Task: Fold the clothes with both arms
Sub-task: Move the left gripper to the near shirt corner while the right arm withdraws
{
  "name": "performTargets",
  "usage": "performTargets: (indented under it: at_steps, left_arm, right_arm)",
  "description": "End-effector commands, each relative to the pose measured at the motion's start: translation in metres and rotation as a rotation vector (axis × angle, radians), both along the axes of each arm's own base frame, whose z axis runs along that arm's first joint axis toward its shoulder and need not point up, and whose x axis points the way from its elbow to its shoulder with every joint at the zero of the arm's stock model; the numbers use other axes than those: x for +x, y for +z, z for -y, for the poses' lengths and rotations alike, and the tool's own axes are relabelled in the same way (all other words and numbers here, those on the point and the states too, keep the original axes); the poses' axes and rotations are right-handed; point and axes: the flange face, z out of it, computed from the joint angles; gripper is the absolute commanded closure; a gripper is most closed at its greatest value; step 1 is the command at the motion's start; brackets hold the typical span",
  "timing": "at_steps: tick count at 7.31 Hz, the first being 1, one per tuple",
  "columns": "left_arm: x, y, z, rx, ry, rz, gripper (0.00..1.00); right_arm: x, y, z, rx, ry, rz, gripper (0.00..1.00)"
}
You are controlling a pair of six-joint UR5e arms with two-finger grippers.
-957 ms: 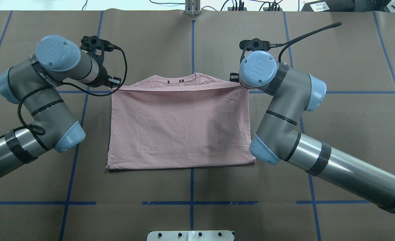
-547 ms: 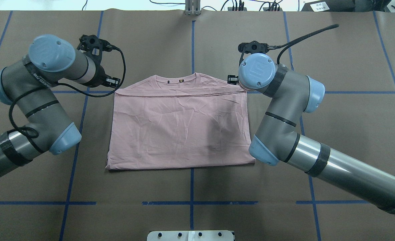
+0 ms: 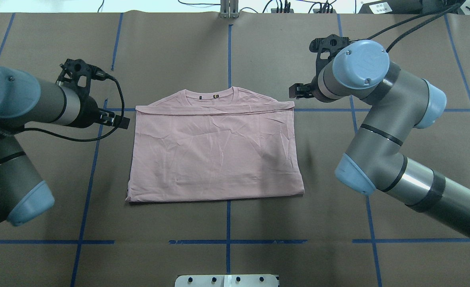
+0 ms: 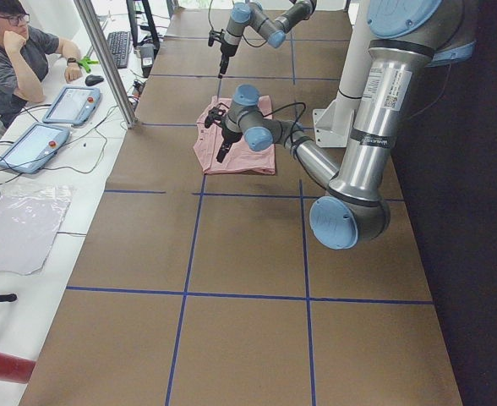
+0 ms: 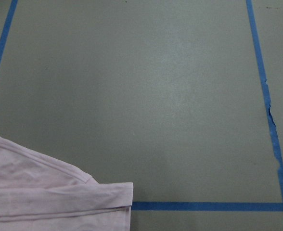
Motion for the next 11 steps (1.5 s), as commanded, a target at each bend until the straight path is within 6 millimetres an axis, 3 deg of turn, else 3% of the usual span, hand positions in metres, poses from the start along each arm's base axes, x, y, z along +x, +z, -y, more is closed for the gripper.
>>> performTargets:
  at_steps: [1,2,3,6,8,11]
  left_arm:
    - [0.022,0.042,-0.077,-0.105,-0.019,-0.068,0.24]
    - [0.053,0.050,-0.103,-0.150,-0.055,-0.070,0.30]
    - [0.070,0.051,-0.119,-0.176,-0.036,-0.072,0.36]
    - [0.084,0.049,-0.137,-0.180,0.005,-0.072,0.36]
    - [0.090,0.051,-0.143,-0.184,0.018,-0.067,0.43]
    - [0.090,0.051,-0.143,-0.183,0.020,-0.066,0.71]
  right_arm:
    - [0.007,0.001,-0.005,0.004,-0.010,0.006,0.00]
    - [0.007,0.001,-0.005,0.004,-0.008,0.006,0.00]
    - [0.007,0.002,-0.004,0.003,-0.006,0.005,0.00]
    - [0.009,0.002,-0.003,0.001,-0.002,0.004,0.00]
    - [0.009,0.003,-0.003,0.000,0.001,0.004,0.00]
    - [0.011,0.005,-0.005,-0.004,0.009,0.005,0.00]
